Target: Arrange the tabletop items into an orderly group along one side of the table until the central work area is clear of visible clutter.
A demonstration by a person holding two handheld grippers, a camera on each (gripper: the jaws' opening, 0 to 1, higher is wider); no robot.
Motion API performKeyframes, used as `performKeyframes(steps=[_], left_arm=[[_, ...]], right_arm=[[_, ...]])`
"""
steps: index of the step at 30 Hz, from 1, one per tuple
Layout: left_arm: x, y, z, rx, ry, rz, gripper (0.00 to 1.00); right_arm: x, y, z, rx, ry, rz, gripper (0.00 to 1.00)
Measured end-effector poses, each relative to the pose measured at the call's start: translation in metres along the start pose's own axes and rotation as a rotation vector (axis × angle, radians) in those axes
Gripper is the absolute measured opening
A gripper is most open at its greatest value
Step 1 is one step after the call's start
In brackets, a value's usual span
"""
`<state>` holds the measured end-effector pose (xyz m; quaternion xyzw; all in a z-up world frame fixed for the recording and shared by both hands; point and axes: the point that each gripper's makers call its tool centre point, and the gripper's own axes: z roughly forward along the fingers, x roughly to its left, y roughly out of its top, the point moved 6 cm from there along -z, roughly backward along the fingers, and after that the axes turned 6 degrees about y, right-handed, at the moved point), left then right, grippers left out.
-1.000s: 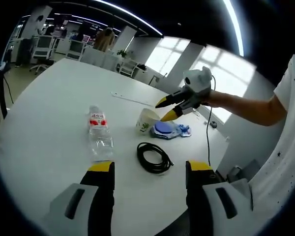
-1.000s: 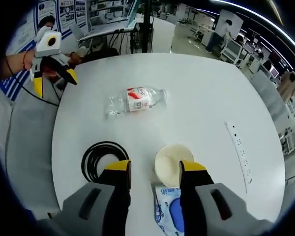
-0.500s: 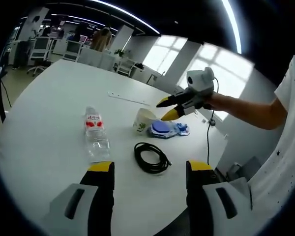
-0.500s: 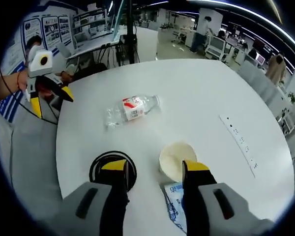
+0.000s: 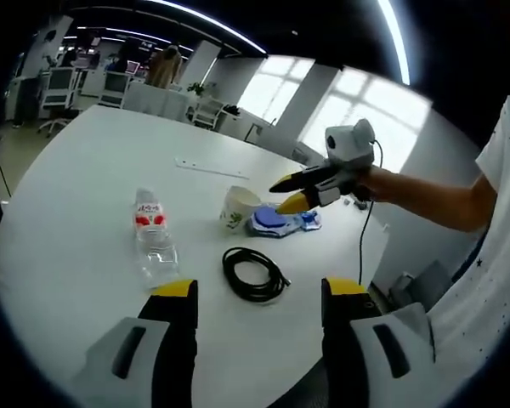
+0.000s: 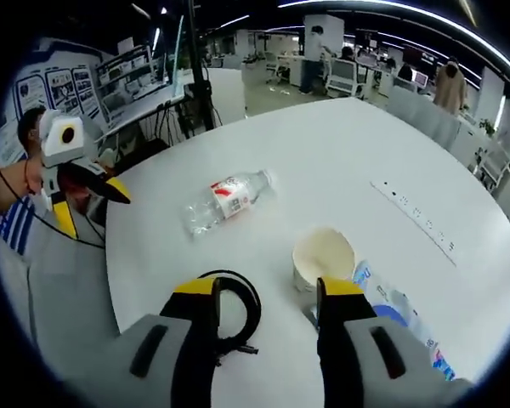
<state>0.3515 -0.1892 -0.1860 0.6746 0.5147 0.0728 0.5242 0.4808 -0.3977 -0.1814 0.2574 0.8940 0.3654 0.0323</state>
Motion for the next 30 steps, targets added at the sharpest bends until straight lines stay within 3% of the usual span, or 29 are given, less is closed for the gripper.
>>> performKeyframes(steps=[16, 30], left_arm=[[-0.010, 0.011, 0.021, 0.053, -0.050, 0.068, 0.59], [-0.014, 0.015, 0.052, 0.124, -0.091, 0.122, 0.59]], right_arm=[[0.012, -0.032, -0.001, -0.008, -0.056, 0.115, 0.46], [0.020, -0.065, 0.007, -0.001, -0.060, 0.209, 0.44]])
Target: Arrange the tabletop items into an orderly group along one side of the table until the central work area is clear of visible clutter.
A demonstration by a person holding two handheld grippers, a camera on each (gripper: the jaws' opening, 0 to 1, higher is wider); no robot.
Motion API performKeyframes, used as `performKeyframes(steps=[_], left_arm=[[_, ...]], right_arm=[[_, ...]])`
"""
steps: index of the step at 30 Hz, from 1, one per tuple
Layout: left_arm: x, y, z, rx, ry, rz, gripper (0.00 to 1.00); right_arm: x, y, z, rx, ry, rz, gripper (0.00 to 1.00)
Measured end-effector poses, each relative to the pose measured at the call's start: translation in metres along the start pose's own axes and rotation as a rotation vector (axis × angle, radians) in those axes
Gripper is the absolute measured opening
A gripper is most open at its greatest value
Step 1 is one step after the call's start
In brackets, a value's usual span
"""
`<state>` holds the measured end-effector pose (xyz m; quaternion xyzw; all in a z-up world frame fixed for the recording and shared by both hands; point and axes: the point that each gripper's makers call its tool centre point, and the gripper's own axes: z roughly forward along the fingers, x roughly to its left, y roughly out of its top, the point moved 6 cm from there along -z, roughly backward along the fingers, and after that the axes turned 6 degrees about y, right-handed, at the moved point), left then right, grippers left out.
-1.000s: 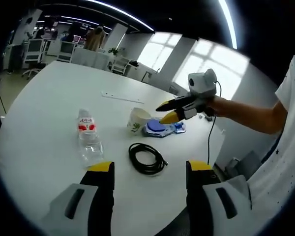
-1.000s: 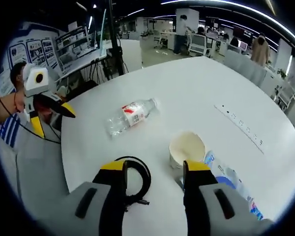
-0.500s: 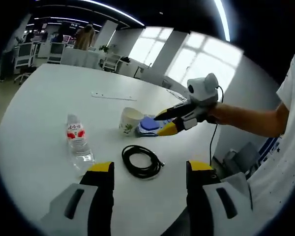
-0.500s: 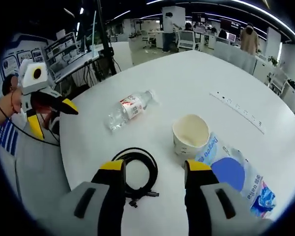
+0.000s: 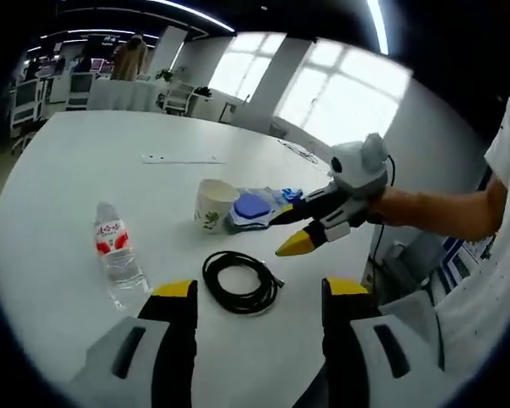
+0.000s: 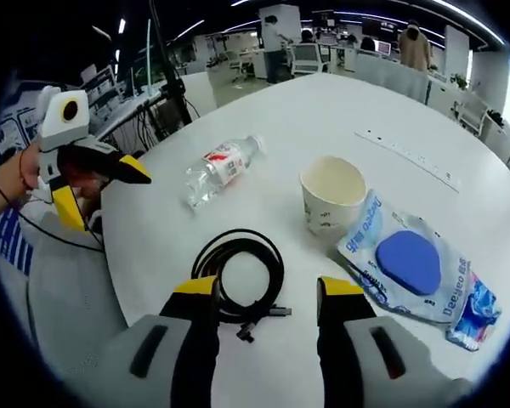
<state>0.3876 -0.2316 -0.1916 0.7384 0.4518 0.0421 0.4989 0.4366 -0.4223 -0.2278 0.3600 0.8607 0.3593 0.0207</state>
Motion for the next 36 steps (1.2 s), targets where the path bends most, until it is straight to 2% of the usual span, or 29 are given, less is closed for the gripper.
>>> performKeyframes(steps=[8, 15, 25, 36], left_arm=[[0.007, -0.004, 0.022, 0.052, 0.015, 0.022, 0.59], [0.014, -0.008, 0.046, 0.098, 0.038, 0.031, 0.58], [0.021, -0.016, 0.064, 0.157, 0.054, 0.041, 0.57], [0.031, -0.028, 0.085, 0.221, 0.112, 0.002, 0.47]], right_arm=[[-0.001, -0.014, 0.012, 0.014, -0.001, 0.039, 0.42], [-0.004, -0.017, 0.022, 0.020, 0.001, 0.068, 0.40], [-0.008, -0.021, 0.035, 0.036, 0.008, 0.080, 0.38], [-0.009, -0.024, 0.048, 0.061, 0.011, 0.079, 0.30]])
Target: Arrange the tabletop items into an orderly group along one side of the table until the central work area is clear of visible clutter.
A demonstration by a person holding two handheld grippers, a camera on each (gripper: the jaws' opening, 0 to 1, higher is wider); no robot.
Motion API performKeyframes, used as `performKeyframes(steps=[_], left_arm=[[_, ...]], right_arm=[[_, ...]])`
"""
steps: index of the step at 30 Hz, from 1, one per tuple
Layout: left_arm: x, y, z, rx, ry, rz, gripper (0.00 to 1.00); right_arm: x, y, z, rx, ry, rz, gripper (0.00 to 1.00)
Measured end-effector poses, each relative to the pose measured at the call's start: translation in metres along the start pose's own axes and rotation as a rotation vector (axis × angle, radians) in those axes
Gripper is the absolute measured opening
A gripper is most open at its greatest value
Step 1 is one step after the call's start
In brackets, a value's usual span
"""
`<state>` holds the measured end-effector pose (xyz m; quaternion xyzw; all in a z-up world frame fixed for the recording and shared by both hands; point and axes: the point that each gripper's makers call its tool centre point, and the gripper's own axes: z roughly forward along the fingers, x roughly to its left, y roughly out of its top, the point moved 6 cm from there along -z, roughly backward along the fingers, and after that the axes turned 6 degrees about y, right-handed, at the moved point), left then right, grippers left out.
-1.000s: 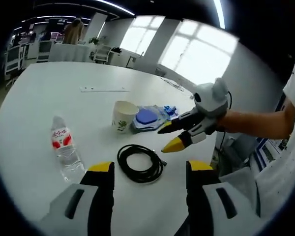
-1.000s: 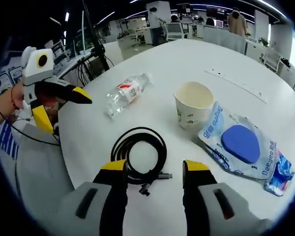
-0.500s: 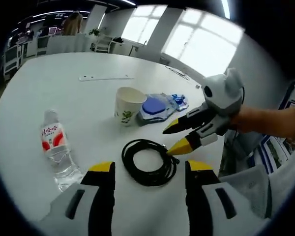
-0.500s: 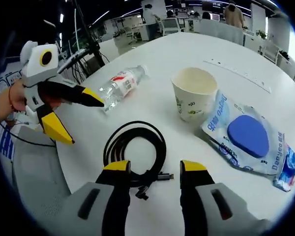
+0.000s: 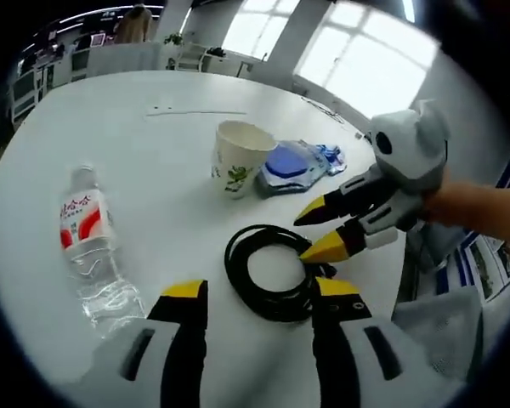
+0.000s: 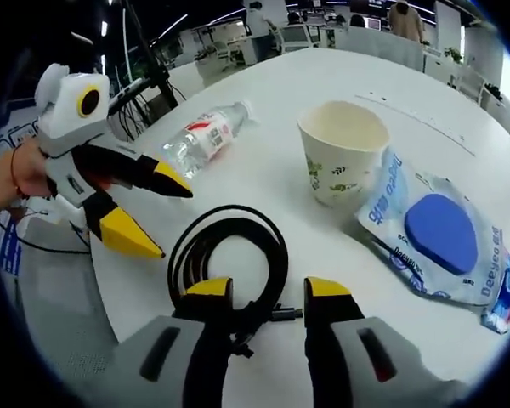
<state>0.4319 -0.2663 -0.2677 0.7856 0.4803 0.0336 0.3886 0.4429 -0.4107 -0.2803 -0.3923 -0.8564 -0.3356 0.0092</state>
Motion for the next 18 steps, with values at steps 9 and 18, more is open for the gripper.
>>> performKeyframes(steps=[9, 18], left_arm=[[-0.001, -0.007, 0.013, 0.043, 0.045, -0.001, 0.37], [-0.001, -0.012, 0.022, 0.074, 0.082, 0.017, 0.22]], right_arm=[[0.000, -0.003, 0.006, 0.016, -0.015, -0.010, 0.19], [-0.001, -0.005, 0.010, 0.024, -0.040, 0.006, 0.13]])
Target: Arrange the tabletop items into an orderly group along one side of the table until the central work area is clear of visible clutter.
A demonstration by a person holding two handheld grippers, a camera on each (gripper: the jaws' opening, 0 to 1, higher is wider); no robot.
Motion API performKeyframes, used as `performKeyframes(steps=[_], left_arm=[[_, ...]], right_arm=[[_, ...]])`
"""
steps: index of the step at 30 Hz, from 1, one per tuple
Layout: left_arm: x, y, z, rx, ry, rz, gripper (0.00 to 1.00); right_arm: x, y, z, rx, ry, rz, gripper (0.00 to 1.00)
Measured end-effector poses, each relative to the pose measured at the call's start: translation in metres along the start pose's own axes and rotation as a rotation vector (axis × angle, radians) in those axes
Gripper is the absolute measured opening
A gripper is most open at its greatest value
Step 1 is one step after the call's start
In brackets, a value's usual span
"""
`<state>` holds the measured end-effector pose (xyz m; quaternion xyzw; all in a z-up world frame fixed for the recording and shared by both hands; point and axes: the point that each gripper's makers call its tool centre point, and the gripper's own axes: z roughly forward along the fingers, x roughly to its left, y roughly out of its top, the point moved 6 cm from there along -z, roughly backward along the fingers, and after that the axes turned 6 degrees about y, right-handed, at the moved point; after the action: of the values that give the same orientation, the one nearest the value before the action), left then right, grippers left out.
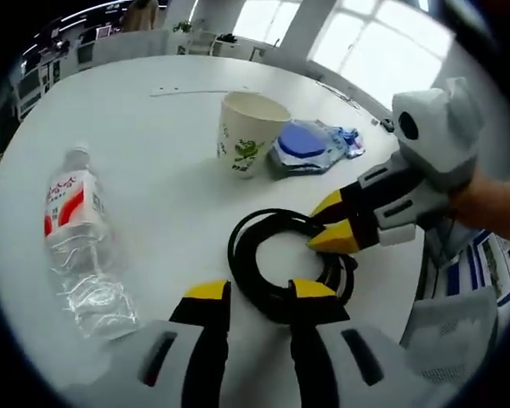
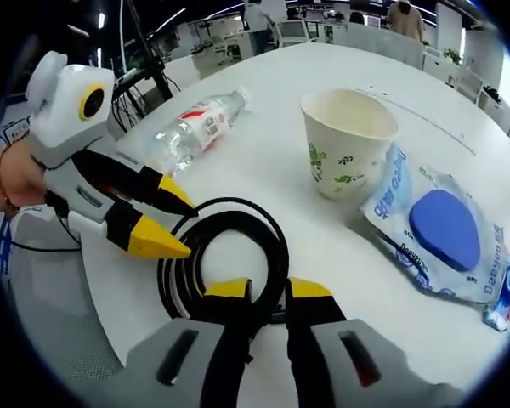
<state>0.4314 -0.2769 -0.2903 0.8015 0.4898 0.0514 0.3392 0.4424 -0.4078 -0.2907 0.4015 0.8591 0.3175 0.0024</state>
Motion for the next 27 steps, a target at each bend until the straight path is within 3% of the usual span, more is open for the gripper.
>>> performKeyframes(steps=[3, 5, 13, 27], left_arm=[[0.000, -0.002, 0.001, 0.016, 0.013, 0.001, 0.14], [0.001, -0.008, 0.001, 0.060, 0.014, -0.001, 0.12], [-0.003, -0.003, 0.000, 0.031, 0.019, -0.031, 0.08], [-0.022, 0.008, -0.002, 0.008, -0.011, -0.002, 0.05]], right_arm=[[0.000, 0.001, 0.000, -0.005, -0.007, 0.001, 0.08], [0.000, 0.000, 0.000, 0.003, -0.007, 0.009, 0.08], [-0.003, -0.001, -0.004, -0.022, -0.019, 0.055, 0.05], [-0.010, -0.006, -0.027, -0.048, -0.035, 0.078, 0.03]])
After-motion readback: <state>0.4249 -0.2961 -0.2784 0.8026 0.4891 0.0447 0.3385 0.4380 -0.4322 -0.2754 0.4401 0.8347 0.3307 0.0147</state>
